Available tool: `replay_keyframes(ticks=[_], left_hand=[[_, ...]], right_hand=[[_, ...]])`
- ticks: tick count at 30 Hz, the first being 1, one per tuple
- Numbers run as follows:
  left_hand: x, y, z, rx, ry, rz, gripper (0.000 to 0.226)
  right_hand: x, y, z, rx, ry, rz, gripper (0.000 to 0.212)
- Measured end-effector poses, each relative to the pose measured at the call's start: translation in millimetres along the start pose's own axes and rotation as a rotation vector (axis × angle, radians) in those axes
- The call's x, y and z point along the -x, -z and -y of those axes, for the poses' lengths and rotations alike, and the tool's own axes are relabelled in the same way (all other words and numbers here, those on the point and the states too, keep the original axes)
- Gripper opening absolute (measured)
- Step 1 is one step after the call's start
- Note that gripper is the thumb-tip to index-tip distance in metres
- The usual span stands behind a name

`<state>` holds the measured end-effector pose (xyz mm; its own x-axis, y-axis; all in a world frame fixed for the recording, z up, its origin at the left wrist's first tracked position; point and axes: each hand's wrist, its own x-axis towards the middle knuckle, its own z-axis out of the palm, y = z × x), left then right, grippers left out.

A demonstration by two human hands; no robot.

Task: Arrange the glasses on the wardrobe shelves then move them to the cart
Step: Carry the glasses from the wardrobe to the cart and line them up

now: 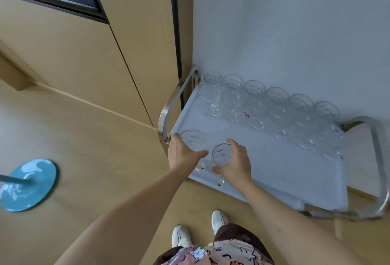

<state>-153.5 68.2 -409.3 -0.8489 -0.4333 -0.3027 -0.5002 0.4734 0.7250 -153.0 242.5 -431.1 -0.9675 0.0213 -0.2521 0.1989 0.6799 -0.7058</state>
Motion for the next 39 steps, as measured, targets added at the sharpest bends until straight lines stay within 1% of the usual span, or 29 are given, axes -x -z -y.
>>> replay_keyframes(ticks=[4,7,14,18,23,26,30,34,37,39], left_hand=[[-20,-11,-6,0.026,0.036,0.040,0.089],[-36,-20,-13,0.055,0.068,0.020,0.094],[-77,-41,-27,0.029,0.120,0.005,0.100],[-93,-52,-35,0.044,0.147,-0.038,0.106],[-108,-60,-43,0.069,0.134,-0.053,0.106],[-109,-64,-42,0.029,0.105,-0.043,0.100],[-111,-66,-36,0.019,0.066,0.003,0.100],[-114,-62,-30,0.011,0.043,0.076,0.112],[-119,-50,-24,0.027,0.004,0.198,0.122],[-127,-37,-20,-0.013,-0.049,0.281,0.123]], right_hand=[[-21,1,-5,-0.015,0.011,-0.026,0.103],[-45,3,-4,-0.001,0.030,-0.020,0.106],[-90,2,-2,0.040,0.085,-0.012,0.108],[-115,3,2,0.092,0.134,0.007,0.107],[-130,9,-3,0.113,0.171,0.039,0.108],[-131,8,-7,0.113,0.167,0.037,0.108],[-131,8,-11,0.147,0.150,0.056,0.111],[-127,8,-10,0.126,0.095,0.064,0.113],[-120,8,-5,0.141,0.049,0.038,0.119],[-113,7,-1,0.113,-0.018,-0.006,0.127]])
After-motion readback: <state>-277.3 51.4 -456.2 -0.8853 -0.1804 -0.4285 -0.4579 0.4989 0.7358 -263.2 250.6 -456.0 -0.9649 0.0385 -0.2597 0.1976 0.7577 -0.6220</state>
